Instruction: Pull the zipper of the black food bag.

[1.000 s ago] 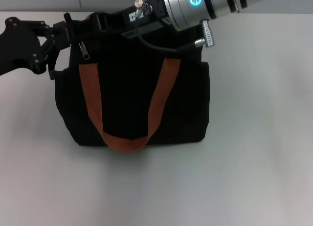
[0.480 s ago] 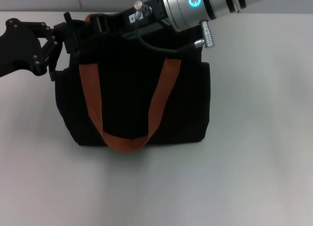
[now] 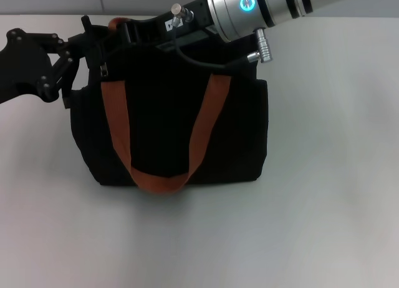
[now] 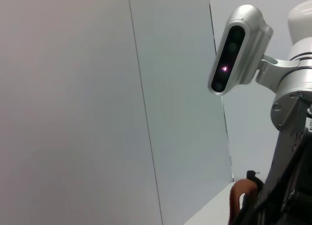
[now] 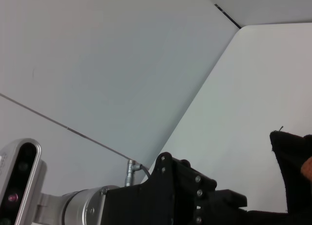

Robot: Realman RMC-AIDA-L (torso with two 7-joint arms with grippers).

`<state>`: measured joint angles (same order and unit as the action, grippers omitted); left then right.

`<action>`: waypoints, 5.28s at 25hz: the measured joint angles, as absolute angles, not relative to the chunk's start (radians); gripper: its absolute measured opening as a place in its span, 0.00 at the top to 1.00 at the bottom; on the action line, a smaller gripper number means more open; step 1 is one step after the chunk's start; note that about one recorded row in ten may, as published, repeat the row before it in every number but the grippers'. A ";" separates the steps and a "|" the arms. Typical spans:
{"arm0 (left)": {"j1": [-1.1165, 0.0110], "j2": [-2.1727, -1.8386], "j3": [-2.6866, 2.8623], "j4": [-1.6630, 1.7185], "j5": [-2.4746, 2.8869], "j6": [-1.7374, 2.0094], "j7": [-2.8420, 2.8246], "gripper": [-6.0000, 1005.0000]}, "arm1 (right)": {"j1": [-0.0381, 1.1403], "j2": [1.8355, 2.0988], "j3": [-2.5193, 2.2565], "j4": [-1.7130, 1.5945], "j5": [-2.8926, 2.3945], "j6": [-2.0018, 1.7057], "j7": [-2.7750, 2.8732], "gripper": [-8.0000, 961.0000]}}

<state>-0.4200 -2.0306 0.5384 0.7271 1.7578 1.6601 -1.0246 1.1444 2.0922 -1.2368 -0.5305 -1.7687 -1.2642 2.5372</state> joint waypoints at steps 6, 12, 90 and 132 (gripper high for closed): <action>-0.417 -2.029 0.537 0.727 1.758 1.670 -1.025 0.92 | 1.144 2.092 -1.239 -0.531 -1.768 -1.259 2.537 0.74; -0.417 -2.035 0.537 0.736 1.758 1.672 -1.025 0.91 | 1.148 2.092 -1.269 -0.531 -1.766 -1.236 2.543 0.77; -0.389 -2.025 0.502 0.737 1.730 1.665 -1.014 0.88 | 0.743 2.083 -1.311 -1.200 -2.121 -1.307 2.874 0.99; -0.382 -2.032 0.507 0.727 1.737 1.668 -1.031 0.86 | 0.423 2.084 -1.081 -0.915 -1.364 -1.642 1.650 0.56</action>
<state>-0.3819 -2.0318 0.5071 0.7275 1.7371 1.6677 -1.0312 0.4226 2.0838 -1.0809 -0.9148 -1.3645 -1.6422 1.6495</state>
